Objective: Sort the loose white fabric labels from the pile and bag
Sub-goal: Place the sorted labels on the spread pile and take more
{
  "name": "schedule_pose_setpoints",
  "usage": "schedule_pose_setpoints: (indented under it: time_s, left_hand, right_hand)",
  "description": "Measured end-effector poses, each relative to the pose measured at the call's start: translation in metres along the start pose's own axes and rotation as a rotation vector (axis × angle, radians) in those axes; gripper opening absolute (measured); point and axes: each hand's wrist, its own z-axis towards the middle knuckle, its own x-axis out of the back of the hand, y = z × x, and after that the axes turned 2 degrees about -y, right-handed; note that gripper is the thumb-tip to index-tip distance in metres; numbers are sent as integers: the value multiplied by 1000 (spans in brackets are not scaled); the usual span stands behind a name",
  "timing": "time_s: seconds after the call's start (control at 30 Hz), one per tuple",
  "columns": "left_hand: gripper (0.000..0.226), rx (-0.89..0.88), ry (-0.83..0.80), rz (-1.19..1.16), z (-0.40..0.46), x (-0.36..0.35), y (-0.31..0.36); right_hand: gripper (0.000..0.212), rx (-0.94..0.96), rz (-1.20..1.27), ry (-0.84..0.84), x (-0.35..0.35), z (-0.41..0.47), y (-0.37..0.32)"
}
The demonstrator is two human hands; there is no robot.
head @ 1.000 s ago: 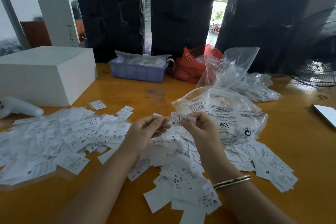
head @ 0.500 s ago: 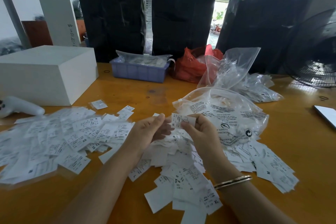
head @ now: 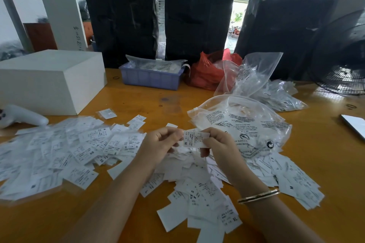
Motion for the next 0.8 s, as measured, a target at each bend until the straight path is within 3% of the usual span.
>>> schedule_pose_setpoints:
  time_s: [0.33,0.47,0.67,0.8]
  left_hand:
    - [12,-11,-47,136,2,0,1]
    - [12,-28,-40,109,1,1,2]
    - [22,19,-159,155,-1,-1,3]
    - [18,-17,-88,145,1,0,0]
  right_hand:
    - [35,-30,25,-58,5,1,1]
    - [39,-15,25,-79,9,1,0]
    - [37,38,-104,-165,4,-1,2]
    - [25,95,-138,12,-6,-1,3]
